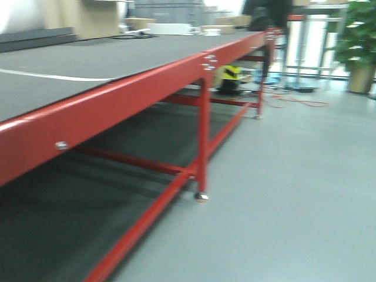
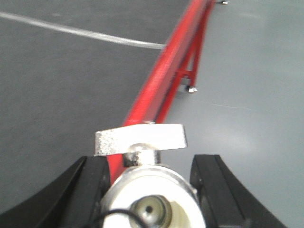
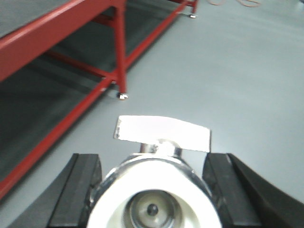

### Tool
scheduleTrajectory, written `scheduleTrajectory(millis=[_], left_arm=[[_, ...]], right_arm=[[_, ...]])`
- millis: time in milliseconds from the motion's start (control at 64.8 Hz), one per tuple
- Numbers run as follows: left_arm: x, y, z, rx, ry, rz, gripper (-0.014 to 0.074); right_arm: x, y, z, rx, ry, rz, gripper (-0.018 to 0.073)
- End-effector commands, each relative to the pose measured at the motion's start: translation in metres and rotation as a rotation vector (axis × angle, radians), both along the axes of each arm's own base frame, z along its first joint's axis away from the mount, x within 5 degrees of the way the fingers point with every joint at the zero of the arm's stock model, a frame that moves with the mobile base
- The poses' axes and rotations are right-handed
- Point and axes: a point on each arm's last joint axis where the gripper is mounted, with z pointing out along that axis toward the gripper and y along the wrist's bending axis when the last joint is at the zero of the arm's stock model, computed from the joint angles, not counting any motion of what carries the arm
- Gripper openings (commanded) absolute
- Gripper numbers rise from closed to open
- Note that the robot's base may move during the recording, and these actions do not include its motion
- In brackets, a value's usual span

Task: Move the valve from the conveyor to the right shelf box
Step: 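Turn the base away from the conveyor holding both valves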

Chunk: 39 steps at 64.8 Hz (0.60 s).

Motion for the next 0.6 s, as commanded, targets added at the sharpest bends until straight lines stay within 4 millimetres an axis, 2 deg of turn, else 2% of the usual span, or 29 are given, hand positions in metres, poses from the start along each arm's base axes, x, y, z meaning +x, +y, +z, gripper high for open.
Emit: scheduleTrajectory(millis=[0, 587], left_arm=[[-0.0015, -0.0013, 0.0070, -0.006, -0.065, -0.007, -0.0111], [-0.0015, -0.0013, 0.0070, -0.006, -0.065, -0.007, -0.0111]], right_arm=[[-0.0010, -0.0013, 0.0095, 0.000, -0.087, -0.010, -0.0153], [-0.0010, -0.0013, 0.0095, 0.000, -0.087, -0.010, -0.0153]])
